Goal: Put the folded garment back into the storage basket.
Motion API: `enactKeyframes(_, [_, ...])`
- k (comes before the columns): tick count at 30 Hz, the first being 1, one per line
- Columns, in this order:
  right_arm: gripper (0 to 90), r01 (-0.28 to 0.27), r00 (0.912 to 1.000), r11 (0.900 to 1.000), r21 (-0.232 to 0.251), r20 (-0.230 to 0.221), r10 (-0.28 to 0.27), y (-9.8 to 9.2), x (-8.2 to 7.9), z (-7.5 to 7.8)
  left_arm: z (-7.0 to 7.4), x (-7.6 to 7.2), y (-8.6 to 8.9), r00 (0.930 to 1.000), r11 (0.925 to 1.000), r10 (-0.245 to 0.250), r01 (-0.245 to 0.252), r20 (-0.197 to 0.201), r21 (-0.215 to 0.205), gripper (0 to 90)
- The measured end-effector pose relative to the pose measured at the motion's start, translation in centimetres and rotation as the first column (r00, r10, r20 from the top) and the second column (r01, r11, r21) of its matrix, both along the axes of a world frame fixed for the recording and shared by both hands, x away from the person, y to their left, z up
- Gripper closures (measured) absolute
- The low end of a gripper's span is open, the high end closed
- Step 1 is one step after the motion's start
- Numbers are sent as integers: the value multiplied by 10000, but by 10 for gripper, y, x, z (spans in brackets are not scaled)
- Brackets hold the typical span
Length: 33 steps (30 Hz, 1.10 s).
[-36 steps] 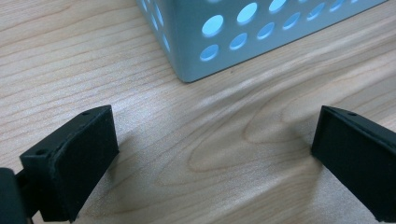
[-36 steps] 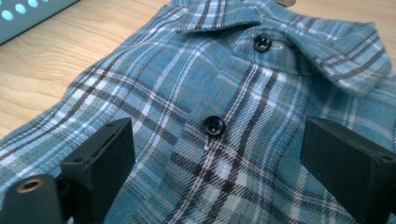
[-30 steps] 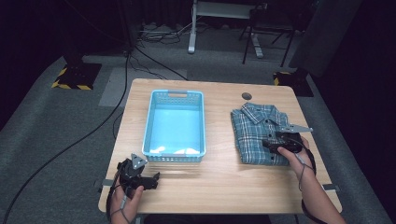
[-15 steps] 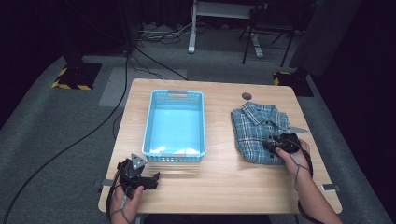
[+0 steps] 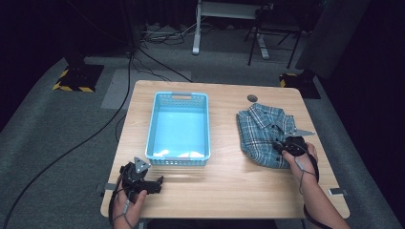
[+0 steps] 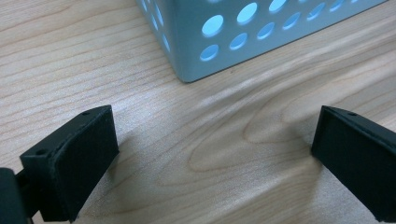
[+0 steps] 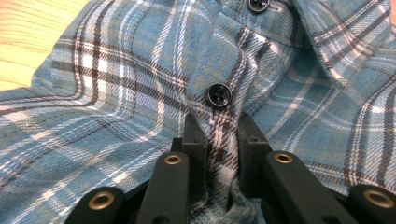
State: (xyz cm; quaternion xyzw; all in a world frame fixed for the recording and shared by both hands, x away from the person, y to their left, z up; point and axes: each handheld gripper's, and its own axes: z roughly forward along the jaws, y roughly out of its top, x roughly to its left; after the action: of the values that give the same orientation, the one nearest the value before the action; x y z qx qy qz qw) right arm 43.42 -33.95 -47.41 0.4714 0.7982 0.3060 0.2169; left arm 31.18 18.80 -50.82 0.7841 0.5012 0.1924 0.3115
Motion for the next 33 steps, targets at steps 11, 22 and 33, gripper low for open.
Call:
enactKeyframes(11, [802, 61, 10000, 9993, 359, -39, -60, -2, -1, 5, 0, 0, 0, 10000, 10000, -1, 1, -2, 0, 3])
enactKeyframes(22, [811, 115, 9967, 9970, 771, 796, -176, -1, -6, 37, 0, 0, 0, 10000, 10000, -3, 3, -2, 2, 3])
enactKeyframes(33, [812, 200, 9900, 9937, 1102, 1366, -350, 0, -5, 69, 0, 0, 0, 10000, 10000, -2, 2, -2, 2, 2])
